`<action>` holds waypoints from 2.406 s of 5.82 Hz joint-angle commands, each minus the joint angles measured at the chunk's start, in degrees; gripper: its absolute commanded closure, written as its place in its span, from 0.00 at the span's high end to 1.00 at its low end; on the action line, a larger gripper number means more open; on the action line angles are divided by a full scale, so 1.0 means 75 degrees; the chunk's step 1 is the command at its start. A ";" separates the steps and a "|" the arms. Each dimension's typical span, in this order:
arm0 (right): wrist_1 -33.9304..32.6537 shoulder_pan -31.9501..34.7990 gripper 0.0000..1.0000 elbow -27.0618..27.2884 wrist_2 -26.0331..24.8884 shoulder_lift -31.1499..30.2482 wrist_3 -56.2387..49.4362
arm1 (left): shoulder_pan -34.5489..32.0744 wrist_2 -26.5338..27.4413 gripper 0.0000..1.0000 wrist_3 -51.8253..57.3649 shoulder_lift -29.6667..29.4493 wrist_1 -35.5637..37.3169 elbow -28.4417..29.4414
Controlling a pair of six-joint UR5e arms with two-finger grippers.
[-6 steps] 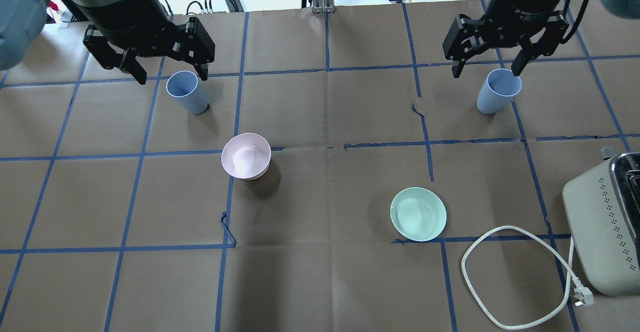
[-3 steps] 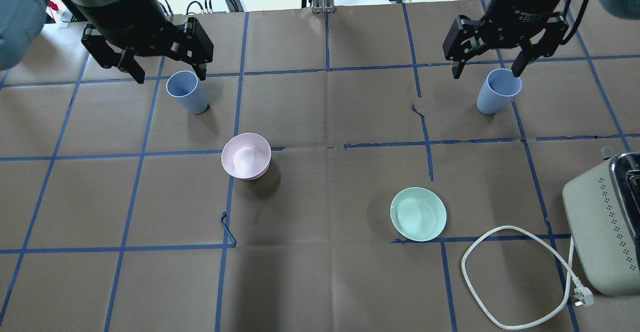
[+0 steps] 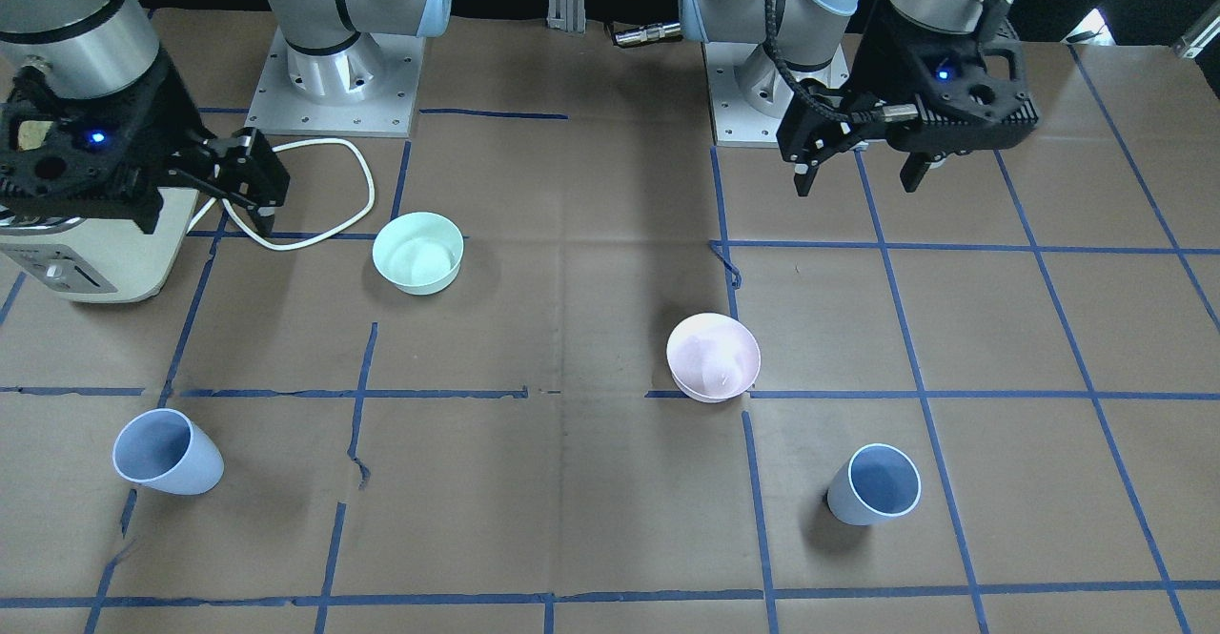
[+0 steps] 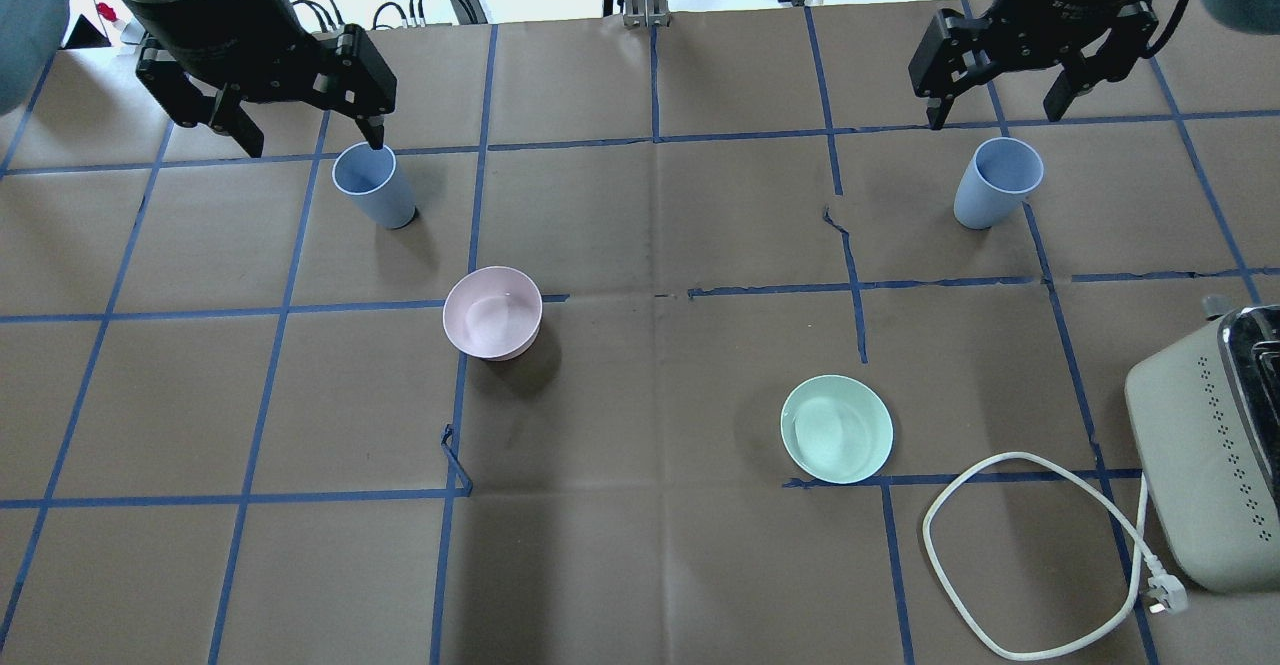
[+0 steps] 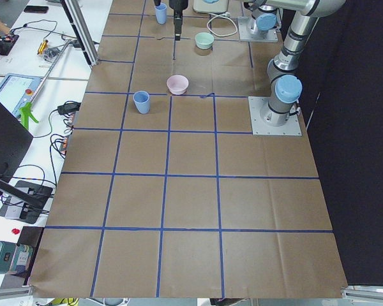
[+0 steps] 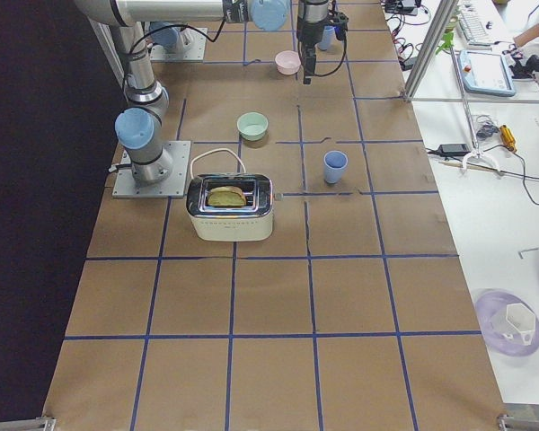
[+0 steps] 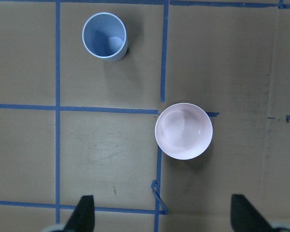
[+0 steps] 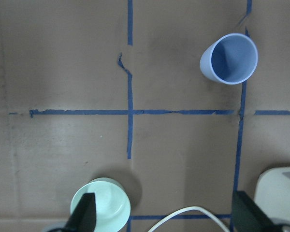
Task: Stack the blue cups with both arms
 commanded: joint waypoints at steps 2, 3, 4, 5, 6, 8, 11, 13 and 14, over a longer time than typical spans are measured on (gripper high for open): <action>-0.1303 -0.1774 1.00 -0.0014 -0.0003 0.0848 -0.2723 | 0.0747 -0.0087 0.97 0.0711 -0.1218 0.1207 0.0017; -0.2110 -0.1801 1.00 -0.0037 0.0009 0.1374 -0.2928 | 0.0772 -0.0076 0.97 0.0746 -0.1664 0.1757 0.0017; -0.2490 -0.1825 1.00 0.0021 0.0334 0.1844 -0.2895 | 0.0795 -0.0064 0.97 0.0828 -0.1993 0.2006 0.0017; -0.2702 -0.1825 1.00 0.0033 0.0395 0.2359 -0.2744 | 0.0818 -0.0064 0.97 0.0817 -0.2368 0.2438 0.0006; -0.2809 -0.1825 0.99 0.0080 0.0500 0.2677 -0.2510 | 0.0761 -0.0064 0.97 0.0817 -0.2801 0.2883 -0.0006; -0.3310 -0.1825 1.00 0.0721 0.0537 0.2798 -0.2297 | 0.0667 -0.0088 0.97 0.0805 -0.3446 0.3459 -0.0018; -0.3607 -0.1825 0.81 0.1182 0.0477 0.2774 -0.2297 | 0.0538 -0.0111 0.83 0.0829 -0.4046 0.3708 -0.0030; -0.3607 -0.1825 0.09 0.1182 0.0489 0.2763 -0.2250 | 0.0549 -0.0111 0.15 0.0899 -0.4106 0.3708 -0.0042; -0.3607 -0.1825 0.07 0.1170 0.0524 0.2751 -0.2250 | 0.0538 -0.0088 0.00 0.0946 -0.4106 0.3696 -0.0041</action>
